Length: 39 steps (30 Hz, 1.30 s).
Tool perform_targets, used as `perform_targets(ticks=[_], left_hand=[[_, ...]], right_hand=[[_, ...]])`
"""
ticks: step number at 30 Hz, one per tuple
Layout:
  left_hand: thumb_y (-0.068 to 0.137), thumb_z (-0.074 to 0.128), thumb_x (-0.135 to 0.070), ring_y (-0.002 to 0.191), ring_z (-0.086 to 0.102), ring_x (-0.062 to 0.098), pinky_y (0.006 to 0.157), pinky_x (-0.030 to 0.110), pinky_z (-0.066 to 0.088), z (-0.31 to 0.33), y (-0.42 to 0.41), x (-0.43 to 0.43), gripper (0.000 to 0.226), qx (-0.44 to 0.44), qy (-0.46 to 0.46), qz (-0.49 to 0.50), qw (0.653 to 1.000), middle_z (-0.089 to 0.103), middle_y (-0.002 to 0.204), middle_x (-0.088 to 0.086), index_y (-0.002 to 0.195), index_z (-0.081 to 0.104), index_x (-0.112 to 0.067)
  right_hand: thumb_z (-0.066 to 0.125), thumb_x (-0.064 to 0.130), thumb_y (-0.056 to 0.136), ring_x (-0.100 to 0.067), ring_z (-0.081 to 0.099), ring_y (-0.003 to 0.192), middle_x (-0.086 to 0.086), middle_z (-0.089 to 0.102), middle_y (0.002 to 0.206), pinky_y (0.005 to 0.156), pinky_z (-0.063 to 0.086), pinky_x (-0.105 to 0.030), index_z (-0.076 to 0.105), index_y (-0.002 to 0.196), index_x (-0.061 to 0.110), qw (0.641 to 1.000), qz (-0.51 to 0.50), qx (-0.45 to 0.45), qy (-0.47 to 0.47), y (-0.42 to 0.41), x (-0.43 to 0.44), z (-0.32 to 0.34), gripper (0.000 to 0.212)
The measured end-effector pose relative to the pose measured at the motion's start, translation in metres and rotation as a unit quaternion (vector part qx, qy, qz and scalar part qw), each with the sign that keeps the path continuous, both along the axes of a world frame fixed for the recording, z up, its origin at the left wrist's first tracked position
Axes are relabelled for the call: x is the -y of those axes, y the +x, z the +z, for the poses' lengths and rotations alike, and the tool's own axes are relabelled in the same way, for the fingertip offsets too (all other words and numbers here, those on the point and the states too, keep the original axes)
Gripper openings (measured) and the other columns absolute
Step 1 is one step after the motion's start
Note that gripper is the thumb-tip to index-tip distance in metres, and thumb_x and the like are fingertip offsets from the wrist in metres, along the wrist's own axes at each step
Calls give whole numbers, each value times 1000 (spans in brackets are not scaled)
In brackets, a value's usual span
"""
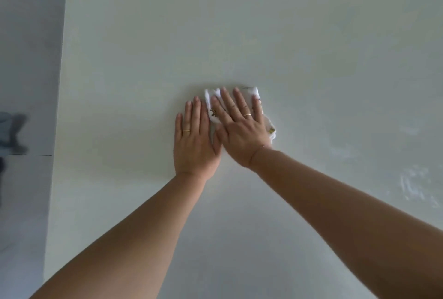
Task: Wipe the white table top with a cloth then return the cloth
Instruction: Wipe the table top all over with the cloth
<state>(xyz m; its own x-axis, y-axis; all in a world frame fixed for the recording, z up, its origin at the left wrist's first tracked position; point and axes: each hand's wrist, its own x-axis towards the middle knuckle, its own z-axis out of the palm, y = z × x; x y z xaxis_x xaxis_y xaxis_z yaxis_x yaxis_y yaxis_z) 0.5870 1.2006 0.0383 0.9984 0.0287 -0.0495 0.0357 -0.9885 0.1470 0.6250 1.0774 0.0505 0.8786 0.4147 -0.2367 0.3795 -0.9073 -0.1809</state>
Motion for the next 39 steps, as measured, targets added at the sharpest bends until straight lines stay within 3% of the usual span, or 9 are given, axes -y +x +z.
perform_targets(ticks=[3, 9, 16, 22, 28, 30, 34, 36, 39], left_hand=[[94, 28, -38, 146, 20, 27, 119, 42, 12, 0, -1, -1, 64, -6, -17, -7, 1000, 24, 156, 14, 148, 25, -3], [92, 31, -37, 146, 19, 27, 120, 41, 10, -1, -1, -1, 65, -9, -19, 1, 1000, 23, 157, 13, 148, 26, -4], [92, 34, -37, 144, 24, 29, 119, 42, 14, -1, 1, -2, 65, -6, -18, -1, 1000, 28, 154, 16, 146, 31, -1], [90, 34, -36, 144, 25, 29, 118, 42, 15, 2, 1, 0, 66, -9, -35, 5, 999, 26, 155, 15, 147, 29, -2], [88, 35, -33, 143, 25, 31, 118, 45, 13, 12, 13, 9, 67, -17, -49, 15, 999, 28, 154, 16, 146, 31, 0], [89, 34, -34, 144, 22, 31, 118, 43, 9, 14, 32, 15, 67, -7, -57, 9, 998, 25, 155, 16, 146, 29, -1], [94, 29, -41, 147, 10, 27, 120, 40, 2, 8, 75, 15, 68, -13, -46, 15, 999, 15, 159, 13, 150, 19, -4], [95, 29, -43, 148, 8, 26, 120, 40, 1, 3, 80, 13, 69, -22, -36, 22, 999, 13, 159, 13, 150, 17, -4], [94, 30, -43, 147, 14, 27, 120, 42, 6, 1, 79, 12, 68, -13, -38, 21, 999, 22, 157, 15, 148, 25, -2]], right_hand=[[18, 42, 98, -19, 3, 147, 5, 6, 160, 117, -5, -48, 4, 151, 30, 996, 74, 35, -22, 33, 40, -1, 56], [20, 37, 98, -21, -8, 146, 5, -5, 160, 113, -15, -51, -2, 151, 28, 971, -237, 10, -6, 64, 23, -4, 58], [18, 37, 98, -21, 6, 147, 3, 7, 160, 116, -2, -50, 2, 151, 28, 992, 112, 49, -32, 67, 17, 0, 55], [18, 33, 98, -23, -5, 146, 2, -3, 160, 112, -15, -54, -1, 151, 26, 954, -299, 10, -22, 119, 27, -2, 57], [20, 37, 99, -20, 2, 147, 6, 4, 160, 115, -9, -47, 4, 151, 30, 996, 84, 29, 0, 104, 5, -1, 55], [19, 37, 100, -20, 5, 147, 6, 6, 160, 116, -4, -48, 4, 151, 29, 997, 52, 53, -25, 129, 31, -4, 54], [19, 34, 98, -19, -6, 146, 6, -4, 160, 112, -14, -51, -1, 151, 29, 973, -232, 9, -14, 155, 22, -4, 57], [19, 34, 97, -21, -8, 146, 5, -5, 160, 110, -18, -52, -3, 150, 28, 985, -170, 8, -6, 144, -8, -4, 58], [15, 40, 98, -19, -5, 147, 7, -2, 160, 114, -12, -48, -3, 150, 31, 997, 82, 14, -3, 138, -9, -1, 55]])
